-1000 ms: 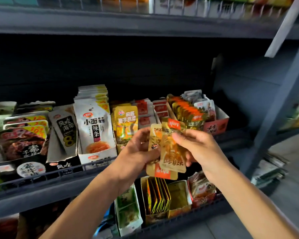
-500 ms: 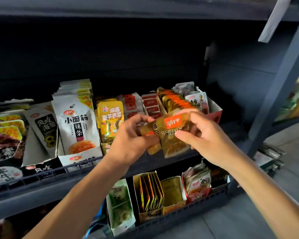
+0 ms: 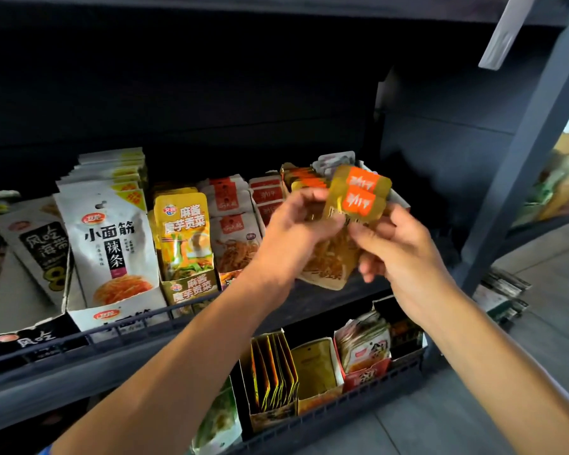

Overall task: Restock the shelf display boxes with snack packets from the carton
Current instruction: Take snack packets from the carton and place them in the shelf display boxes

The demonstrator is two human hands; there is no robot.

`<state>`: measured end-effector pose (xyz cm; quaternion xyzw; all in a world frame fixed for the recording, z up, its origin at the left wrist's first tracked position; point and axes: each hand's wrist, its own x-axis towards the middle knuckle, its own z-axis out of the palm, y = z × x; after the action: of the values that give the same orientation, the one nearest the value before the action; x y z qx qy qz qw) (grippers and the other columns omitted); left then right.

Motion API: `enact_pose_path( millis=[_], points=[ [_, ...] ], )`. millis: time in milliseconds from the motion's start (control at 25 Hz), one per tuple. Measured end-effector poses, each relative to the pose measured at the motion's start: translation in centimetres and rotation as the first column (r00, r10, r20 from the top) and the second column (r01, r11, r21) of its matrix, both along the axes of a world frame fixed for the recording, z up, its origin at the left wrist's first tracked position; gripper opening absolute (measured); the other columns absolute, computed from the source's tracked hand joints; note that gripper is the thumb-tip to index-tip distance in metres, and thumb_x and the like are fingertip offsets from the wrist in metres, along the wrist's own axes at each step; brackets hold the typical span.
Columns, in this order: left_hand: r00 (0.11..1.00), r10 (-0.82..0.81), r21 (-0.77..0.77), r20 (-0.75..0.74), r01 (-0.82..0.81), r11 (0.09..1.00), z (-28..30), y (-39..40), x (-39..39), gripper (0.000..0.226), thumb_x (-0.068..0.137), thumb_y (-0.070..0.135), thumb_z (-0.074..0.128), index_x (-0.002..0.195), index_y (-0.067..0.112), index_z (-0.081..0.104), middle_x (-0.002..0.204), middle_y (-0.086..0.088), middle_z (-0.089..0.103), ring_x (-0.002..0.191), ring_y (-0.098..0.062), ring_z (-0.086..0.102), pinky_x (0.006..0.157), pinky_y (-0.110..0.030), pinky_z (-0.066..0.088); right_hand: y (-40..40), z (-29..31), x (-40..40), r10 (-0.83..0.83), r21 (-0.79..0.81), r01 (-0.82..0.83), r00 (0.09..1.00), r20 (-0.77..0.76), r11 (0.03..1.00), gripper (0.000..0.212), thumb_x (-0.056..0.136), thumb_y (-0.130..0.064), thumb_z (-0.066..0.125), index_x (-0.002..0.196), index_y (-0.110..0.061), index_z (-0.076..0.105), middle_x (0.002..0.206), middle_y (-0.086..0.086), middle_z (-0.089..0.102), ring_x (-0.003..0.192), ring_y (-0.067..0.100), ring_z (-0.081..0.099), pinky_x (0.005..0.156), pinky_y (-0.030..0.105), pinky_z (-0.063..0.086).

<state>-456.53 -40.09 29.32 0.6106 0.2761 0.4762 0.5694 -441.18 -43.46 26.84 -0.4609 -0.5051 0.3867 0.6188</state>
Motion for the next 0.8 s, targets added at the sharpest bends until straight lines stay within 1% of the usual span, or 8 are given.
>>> enact_pose_path(
  millis=[120, 240, 360, 440, 560, 640, 720, 800],
  points=[
    [0.991, -0.010, 0.186, -0.134, 0.035, 0.982, -2.5, -0.2, 0.7, 0.013, 0.103, 0.010, 0.047, 0.112, 0.017, 0.053, 0.092, 0.008, 0.072, 0.080, -0.001, 0.067, 0.072, -0.022, 0.053, 0.1, -0.5, 0.3, 0.000, -0.034, 0.004, 0.995, 0.098, 0.999, 0.031, 0.082, -0.035, 0.071, 0.110, -0.022, 0.066, 0.076, -0.003, 0.068, 0.053, 0.011, 0.051, 0.043, 0.024, 0.041],
    [0.949, 0.177, 0.326, -0.259, -0.087, 0.941, -3.9, 1.1, 0.9, 0.022, 0.103, 0.029, 0.049, 0.108, 0.008, 0.056, 0.094, -0.005, 0.069, 0.080, -0.010, 0.064, 0.071, -0.033, 0.055, 0.8, -0.7, 1.1, 0.053, -0.116, -0.035, 0.986, 0.156, 0.993, 0.018, 0.091, -0.020, 0.068, 0.108, -0.018, 0.065, 0.086, 0.003, 0.073, 0.067, 0.015, 0.066, 0.053, 0.028, 0.051],
    [0.754, 0.393, 0.466, -0.526, -0.130, 0.875, -5.0, 2.2, 1.0, 0.030, 0.099, 0.034, 0.055, 0.121, 0.013, 0.055, 0.105, -0.002, 0.069, 0.097, -0.017, 0.060, 0.082, -0.037, 0.050, 2.4, -0.2, 4.1, -0.029, -0.055, 0.026, 0.997, -0.066, 0.998, 0.015, 0.094, -0.010, 0.062, 0.109, -0.011, 0.062, 0.096, 0.007, 0.074, 0.086, 0.024, 0.073, 0.073, 0.035, 0.060],
    [0.643, 0.519, 0.567, -0.563, -0.157, 0.809, -5.6, 2.0, 1.3, 0.043, 0.092, 0.025, 0.056, 0.132, 0.016, 0.044, 0.111, -0.003, 0.068, 0.107, -0.024, 0.054, 0.089, -0.040, 0.047, 3.8, -0.1, 5.7, -0.022, -0.018, 0.020, 0.994, -0.111, 1.000, 0.021, 0.096, -0.007, 0.058, 0.117, -0.006, 0.059, 0.104, 0.011, 0.072, 0.092, 0.027, 0.073, 0.080, 0.034, 0.060],
    [0.533, 0.606, 0.656, -0.591, -0.120, 0.745, -5.7, 2.1, 1.8, 0.041, 0.086, 0.025, 0.050, 0.126, 0.018, 0.051, 0.107, -0.003, 0.068, 0.106, -0.027, 0.054, 0.089, -0.042, 0.043, 5.8, -1.0, 5.9, 0.019, -0.079, -0.014, 0.997, 0.072, 0.997, 0.020, 0.097, -0.002, 0.056, 0.116, -0.003, 0.057, 0.103, 0.013, 0.070, 0.091, 0.026, 0.072, 0.080, 0.032, 0.061],
    [0.411, 0.619, 0.668, -0.670, -0.031, 0.744, -5.4, 2.3, 2.0, 0.038, 0.088, 0.025, 0.051, 0.124, 0.019, 0.059, 0.120, -0.001, 0.064, 0.114, -0.028, 0.049, 0.095, -0.042, 0.038, 6.7, -1.4, 5.6, 0.055, -0.145, -0.019, 0.967, 0.248, 0.989, 0.019, 0.097, -0.003, 0.057, 0.116, -0.004, 0.058, 0.099, 0.011, 0.071, 0.088, 0.023, 0.073, 0.080, 0.034, 0.061],
    [0.310, 0.634, 0.680, -0.708, 0.058, 0.731, -5.2, 2.4, 2.1, 0.035, 0.089, 0.026, 0.051, 0.122, 0.019, 0.063, 0.128, -0.001, 0.055, 0.119, -0.028, 0.044, 0.098, -0.043, 0.035, 7.3, -1.3, 5.7, 0.058, -0.161, 0.015, 0.897, 0.438, 0.987, 0.018, 0.097, -0.009, 0.059, 0.115, -0.008, 0.059, 0.096, 0.008, 0.071, 0.085, 0.021, 0.073, 0.080, 0.037, 0.061],
    [0.266, 0.627, 0.669, -0.732, 0.107, 0.735, -5.0, 2.5, 2.3, 0.036, 0.090, 0.029, 0.051, 0.123, 0.018, 0.062, 0.130, -0.003, 0.050, 0.121, -0.029, 0.041, 0.099, -0.044, 0.034, 7.6, -0.6, 6.0, 0.001, -0.115, 0.085, 0.797, 0.604, 0.990, 0.011, 0.097, -0.015, 0.061, 0.107, -0.018, 0.060, 0.089, 0.004, 0.071, 0.079, 0.020, 0.073, 0.077, 0.040, 0.061]
  ],
)
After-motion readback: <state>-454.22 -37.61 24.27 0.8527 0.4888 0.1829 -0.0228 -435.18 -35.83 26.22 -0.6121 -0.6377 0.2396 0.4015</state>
